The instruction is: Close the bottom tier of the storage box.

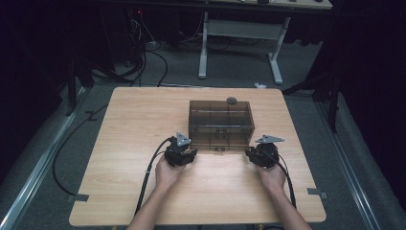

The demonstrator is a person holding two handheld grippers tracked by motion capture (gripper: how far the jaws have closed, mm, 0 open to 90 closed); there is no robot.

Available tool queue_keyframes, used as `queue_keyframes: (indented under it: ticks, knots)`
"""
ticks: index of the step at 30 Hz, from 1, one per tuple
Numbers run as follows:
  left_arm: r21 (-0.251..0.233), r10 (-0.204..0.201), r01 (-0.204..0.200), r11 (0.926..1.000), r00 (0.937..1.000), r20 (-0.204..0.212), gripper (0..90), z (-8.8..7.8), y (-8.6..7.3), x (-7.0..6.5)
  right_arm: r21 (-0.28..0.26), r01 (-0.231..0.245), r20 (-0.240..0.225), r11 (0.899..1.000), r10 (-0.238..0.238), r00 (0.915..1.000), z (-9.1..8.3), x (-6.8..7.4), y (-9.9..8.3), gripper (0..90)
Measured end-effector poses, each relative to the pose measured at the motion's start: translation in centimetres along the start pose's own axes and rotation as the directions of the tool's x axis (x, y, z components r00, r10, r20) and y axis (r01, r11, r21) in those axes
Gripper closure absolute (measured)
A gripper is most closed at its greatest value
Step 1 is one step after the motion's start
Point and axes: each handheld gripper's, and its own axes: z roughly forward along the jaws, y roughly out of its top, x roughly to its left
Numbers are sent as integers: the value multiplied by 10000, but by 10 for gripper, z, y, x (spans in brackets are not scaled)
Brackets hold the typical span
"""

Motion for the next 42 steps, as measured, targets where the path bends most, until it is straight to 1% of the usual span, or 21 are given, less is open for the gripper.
queue_keyframes:
  ticks: [3,5,6,9,14,16,21,23,24,27,30,34,38,40,42]
  knots:
    - [83,53,-53,10000,10000,-35,612,1,1,-1,-30,21,-51,10000,-21,10000,1,-1,0,707]
    - [83,22,-21,10000,10000,-56,631,1,1,0,1,33,-81,10000,-33,10000,1,-1,0,709]
    - [57,-80,80,10000,10000,-30,640,1,1,1,62,24,-87,10000,-23,10000,1,-2,-1,715]
    - [118,-66,66,9999,10000,-38,661,1,1,1,2,145,-102,9999,-145,9998,1,-2,-1,722]
    - [178,-70,72,9998,9999,-89,701,0,1,1,-58,100,-116,9999,-101,9999,1,-3,-2,727]
    - [181,-155,156,9997,9999,-40,719,-1,1,2,-54,129,-98,9999,-129,9999,1,-3,-2,728]
    - [223,-87,87,9997,10000,2,728,-2,0,1,-92,146,-94,9999,-147,9998,0,-3,-3,732]
    - [240,-50,50,9997,10000,33,731,-3,-1,1,-137,97,-139,9999,-98,9999,0,-3,-5,732]
    - [262,-16,15,9997,10000,34,733,-4,-1,0,-111,43,-235,9999,-45,9997,-1,-4,-6,732]
    - [260,55,-56,9996,10000,37,734,-5,-2,-1,-149,75,-239,9999,-79,9997,-2,-3,-8,733]
    - [164,8,-11,9999,9999,133,736,-6,-4,-2,-188,95,-242,9998,-100,9997,-3,-3,-9,734]
    - [162,-14,11,9999,9998,186,739,-9,-7,-3,-201,46,-302,9998,-52,9995,-4,-3,-12,734]
    - [145,34,-37,9999,9998,201,740,-11,-9,-5,-151,33,-334,9999,-38,9994,-6,-2,-14,734]
    - [89,-28,26,10000,9997,239,740,-11,-10,-6,-189,74,-358,9998,-81,9993,-6,-2,-15,734]
    - [173,20,-24,9998,9997,232,739,-12,-11,-7,-203,30,-380,9998,-37,9993,-7,-1,-16,734]
